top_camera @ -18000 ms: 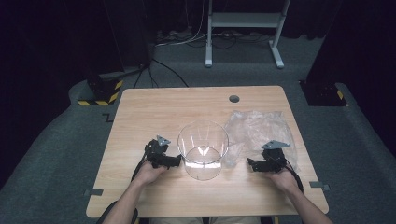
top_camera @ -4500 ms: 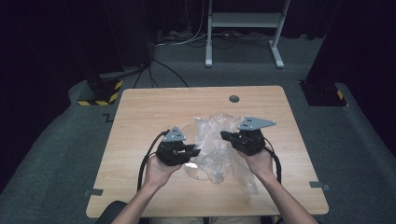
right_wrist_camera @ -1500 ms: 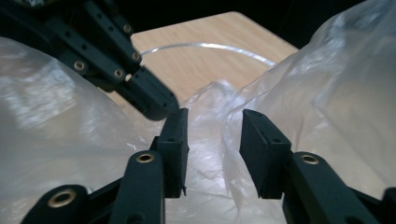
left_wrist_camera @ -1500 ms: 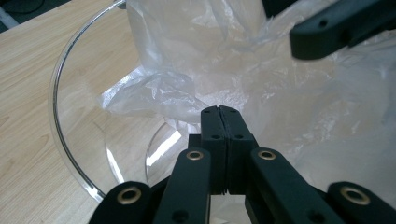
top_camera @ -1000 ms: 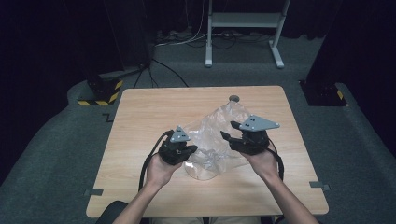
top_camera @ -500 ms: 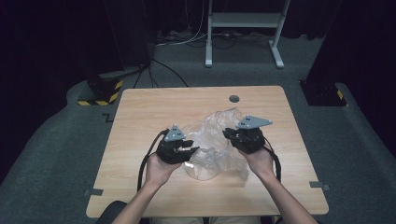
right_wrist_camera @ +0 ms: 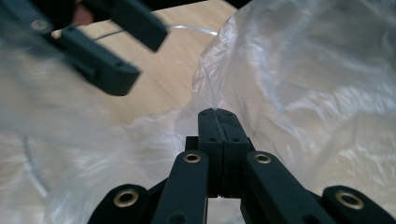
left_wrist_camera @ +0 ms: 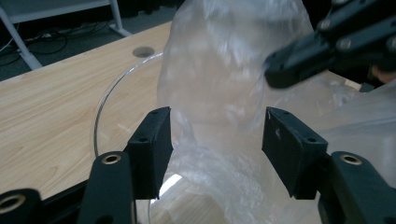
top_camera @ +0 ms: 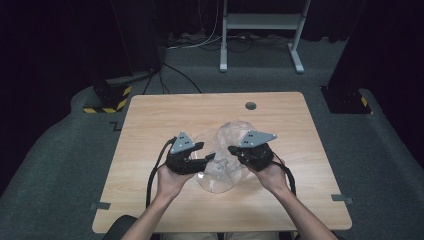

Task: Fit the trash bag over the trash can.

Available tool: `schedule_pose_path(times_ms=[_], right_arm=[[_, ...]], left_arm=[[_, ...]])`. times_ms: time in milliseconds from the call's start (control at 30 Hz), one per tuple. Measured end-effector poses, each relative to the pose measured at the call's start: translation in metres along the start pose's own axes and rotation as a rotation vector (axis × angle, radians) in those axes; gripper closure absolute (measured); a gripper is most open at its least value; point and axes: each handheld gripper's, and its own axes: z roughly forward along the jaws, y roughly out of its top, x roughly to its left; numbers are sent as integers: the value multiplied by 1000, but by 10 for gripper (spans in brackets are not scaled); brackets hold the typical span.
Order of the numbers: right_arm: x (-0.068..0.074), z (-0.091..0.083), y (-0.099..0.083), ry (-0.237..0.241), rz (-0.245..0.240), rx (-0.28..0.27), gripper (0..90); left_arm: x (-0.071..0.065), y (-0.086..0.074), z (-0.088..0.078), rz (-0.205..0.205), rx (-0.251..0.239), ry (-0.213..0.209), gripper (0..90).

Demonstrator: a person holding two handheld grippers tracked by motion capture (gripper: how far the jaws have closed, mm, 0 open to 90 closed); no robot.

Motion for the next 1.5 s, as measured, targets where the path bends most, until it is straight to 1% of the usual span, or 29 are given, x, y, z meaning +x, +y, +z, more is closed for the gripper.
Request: schedule_pose_path(times_ms=[167, 233, 300, 400, 433, 467, 500, 567, 600, 633, 700, 733, 767, 867, 933, 1000, 1067, 1100, 1133, 1200, 1233, 1300, 1367, 1500], right_arm=[[7, 8, 0, 68, -38, 42, 895], [10, 11, 0, 92, -49, 56, 895], [12, 13, 0, 111, -59, 69, 895], [14, 16, 0, 134, -71, 79, 892], [15, 16, 0, 136, -68, 83, 889], [15, 16, 0, 141, -73, 84, 880], [16, 17, 0, 146, -72, 84, 861], [16, 17, -1, 152, -69, 83, 820], [16, 17, 0, 154, -69, 80, 779], [16, 16, 0, 153, -67, 76, 732], [16, 14, 0, 140, -62, 61, 656], [17, 12, 1, 132, -64, 54, 633], [17, 10, 1, 123, -76, 46, 621], [17, 2, 3, 98, -82, 15, 589], [16, -4, 4, 72, -87, -9, 568], [15, -9, 4, 39, -82, -28, 543], [9, -13, 3, -7, -59, -44, 510], [7, -15, 2, -23, -45, -49, 503], [3, -17, 1, -40, -21, -61, 501], [-4, -19, -1, -55, 21, -69, 494], [-6, -19, -2, -66, 32, -69, 489], [-11, -20, -5, -101, 65, -72, 482], [-16, -21, -7, -120, 99, -70, 474], [-25, -21, -11, -129, 169, -56, 472]], left_arm=[[-1, 1, 5, -2, -14, 0, 417], [-1, 2, 7, -8, -23, -7, 430], [-3, 4, 7, -1, -25, -6, 455], [-7, 6, 7, 34, -15, 2, 591], [-8, 7, 7, 41, -2, -3, 644], [-9, 8, 8, 50, 11, 7, 701], [-9, 8, 8, 52, 20, 8, 751], [-7, 8, 9, 49, 47, 10, 822], [-6, 8, 9, 49, 51, 14, 860], [-5, 9, 8, 47, 60, 18, 878], [-4, 9, 7, 44, 72, 35, 891], [-3, 8, 7, 39, 77, 46, 892], [-2, 8, 7, 37, 82, 57, 892], [0, 7, 8, 34, 101, 78, 892], [1, 6, 8, 37, 112, 84, 891], [1, 5, 9, 38, 124, 81, 891], [1, 4, 10, 37, 132, 79, 891], [1, 3, 11, 38, 138, 73, 891], [1, 2, 11, 39, 142, 70, 890], [2, 1, 11, 36, 150, 66, 890], [2, 1, 11, 29, 153, 62, 890], [4, 0, 11, 21, 154, 58, 890], [5, -1, 10, 11, 159, 54, 890], [5, -2, 11, 9, 173, 41, 890]])
